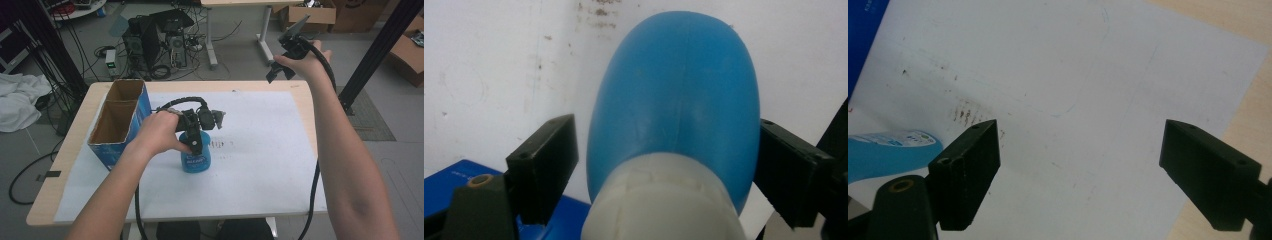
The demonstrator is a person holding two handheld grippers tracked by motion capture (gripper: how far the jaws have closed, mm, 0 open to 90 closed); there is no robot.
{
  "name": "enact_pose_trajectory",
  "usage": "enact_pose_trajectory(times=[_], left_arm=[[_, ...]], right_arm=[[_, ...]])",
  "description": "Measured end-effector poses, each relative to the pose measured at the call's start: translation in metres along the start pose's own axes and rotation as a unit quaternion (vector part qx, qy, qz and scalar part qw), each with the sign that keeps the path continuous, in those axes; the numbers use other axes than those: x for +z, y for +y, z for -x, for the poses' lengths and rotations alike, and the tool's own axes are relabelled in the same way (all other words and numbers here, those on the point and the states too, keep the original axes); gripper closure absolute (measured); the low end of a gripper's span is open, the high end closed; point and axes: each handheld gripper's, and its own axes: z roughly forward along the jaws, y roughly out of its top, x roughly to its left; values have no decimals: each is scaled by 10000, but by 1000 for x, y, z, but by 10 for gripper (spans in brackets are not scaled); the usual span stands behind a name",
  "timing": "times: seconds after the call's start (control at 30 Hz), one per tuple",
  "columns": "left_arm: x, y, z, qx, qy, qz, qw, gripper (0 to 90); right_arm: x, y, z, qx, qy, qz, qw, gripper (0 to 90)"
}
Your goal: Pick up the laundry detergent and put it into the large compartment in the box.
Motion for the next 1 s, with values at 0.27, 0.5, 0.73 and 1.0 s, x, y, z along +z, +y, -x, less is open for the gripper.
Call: enact_pose_trajectory(times=[0.27,0.5,0.73,1.0], left_arm=[[1,0,0,16,-6,-25,10000,210],[1,0,-1,-6,-41,-16,10000,227],[1,0,-1,-15,-76,-5,10000,257],[3,1,-1,2,-72,-55,10000,290]], right_arm=[[0,0,0,1,2,-5,10000,165],[1,0,-1,6,2,-13,10000,165],[1,0,-1,1,1,-23,10000,165],[1,0,-1,-10,13,-30,10000,165]])
